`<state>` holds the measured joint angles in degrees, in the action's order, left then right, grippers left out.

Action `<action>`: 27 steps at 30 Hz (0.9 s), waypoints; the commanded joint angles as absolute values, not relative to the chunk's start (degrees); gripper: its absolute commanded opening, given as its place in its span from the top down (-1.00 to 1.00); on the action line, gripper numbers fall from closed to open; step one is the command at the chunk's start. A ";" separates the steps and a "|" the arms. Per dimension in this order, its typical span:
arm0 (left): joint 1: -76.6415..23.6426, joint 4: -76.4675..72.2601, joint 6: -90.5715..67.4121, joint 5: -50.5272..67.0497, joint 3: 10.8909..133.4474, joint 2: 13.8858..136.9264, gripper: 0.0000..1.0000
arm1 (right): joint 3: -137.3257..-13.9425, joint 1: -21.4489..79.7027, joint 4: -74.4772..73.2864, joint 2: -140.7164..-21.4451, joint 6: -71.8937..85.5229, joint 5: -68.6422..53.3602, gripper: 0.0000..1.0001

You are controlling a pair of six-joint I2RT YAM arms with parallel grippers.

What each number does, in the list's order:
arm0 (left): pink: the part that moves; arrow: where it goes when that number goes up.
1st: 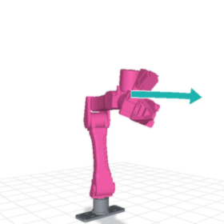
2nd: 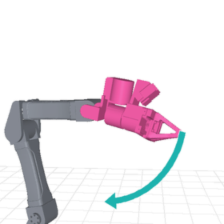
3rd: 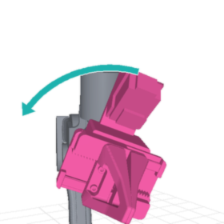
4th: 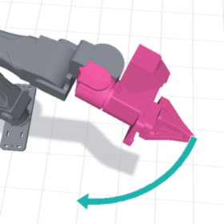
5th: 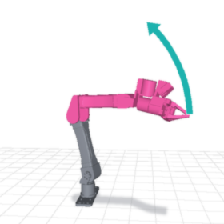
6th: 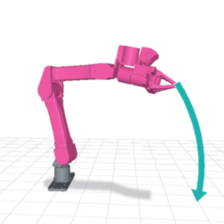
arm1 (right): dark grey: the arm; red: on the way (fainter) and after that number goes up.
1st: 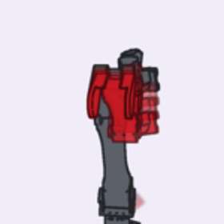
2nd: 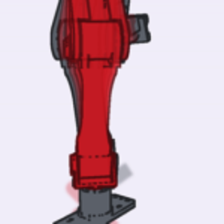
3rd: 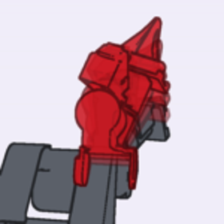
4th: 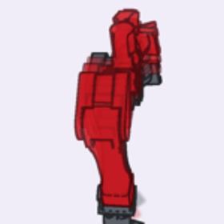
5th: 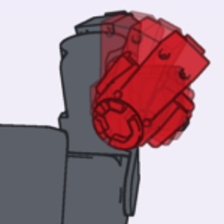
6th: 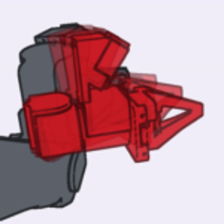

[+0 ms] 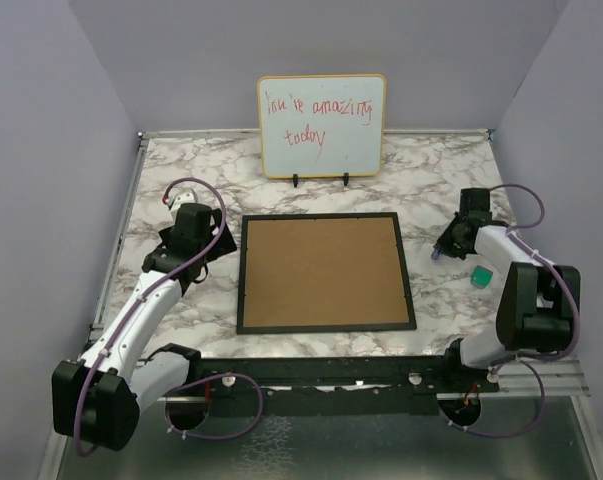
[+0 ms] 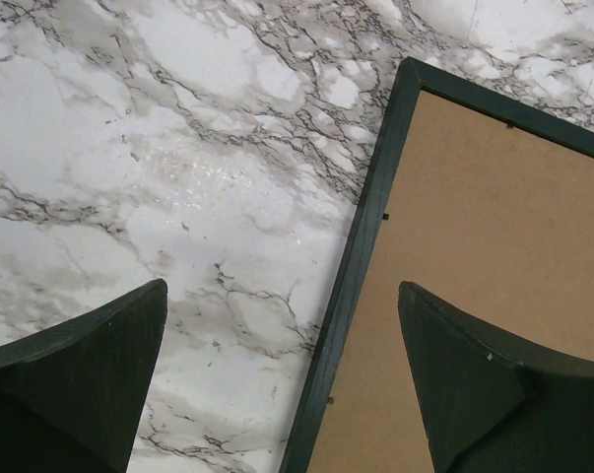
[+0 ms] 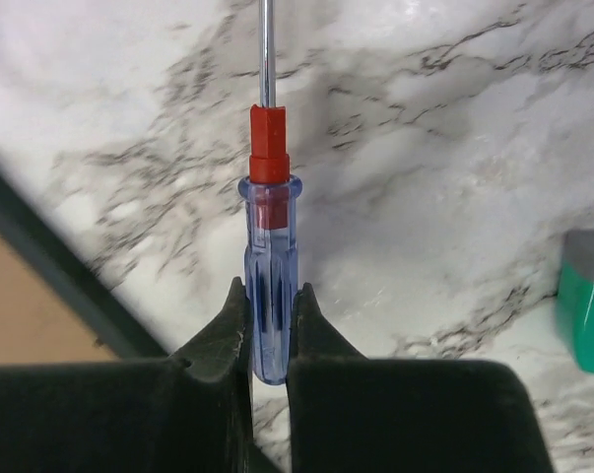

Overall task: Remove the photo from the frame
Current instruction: Pick up the screwdriver from the center of the board.

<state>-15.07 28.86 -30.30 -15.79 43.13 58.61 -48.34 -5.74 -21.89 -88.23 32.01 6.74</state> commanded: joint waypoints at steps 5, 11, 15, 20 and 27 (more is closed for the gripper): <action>-15.07 28.39 -28.18 -16.72 42.82 56.63 -0.98 | -42.36 -5.88 -20.83 -67.75 28.84 -14.93 0.99; -15.08 24.36 -26.67 -9.04 41.99 54.25 -0.98 | -37.34 -5.43 -9.99 -58.11 30.88 -44.21 0.99; -15.09 19.58 -27.56 -0.94 41.04 52.06 -0.98 | -38.24 -4.49 -8.30 -54.99 28.82 -50.58 0.99; -15.06 13.12 -31.32 9.40 38.47 48.80 -0.98 | -39.80 -3.44 -10.05 -53.29 25.31 -56.16 0.99; -15.11 1.82 -37.47 29.27 39.04 52.50 -0.98 | -37.71 1.28 1.53 -52.12 32.18 -68.39 0.99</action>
<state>-15.07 11.68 -33.01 13.08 38.57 50.02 -38.11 -1.65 -8.10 -52.38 27.92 -57.87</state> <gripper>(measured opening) 0.990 0.072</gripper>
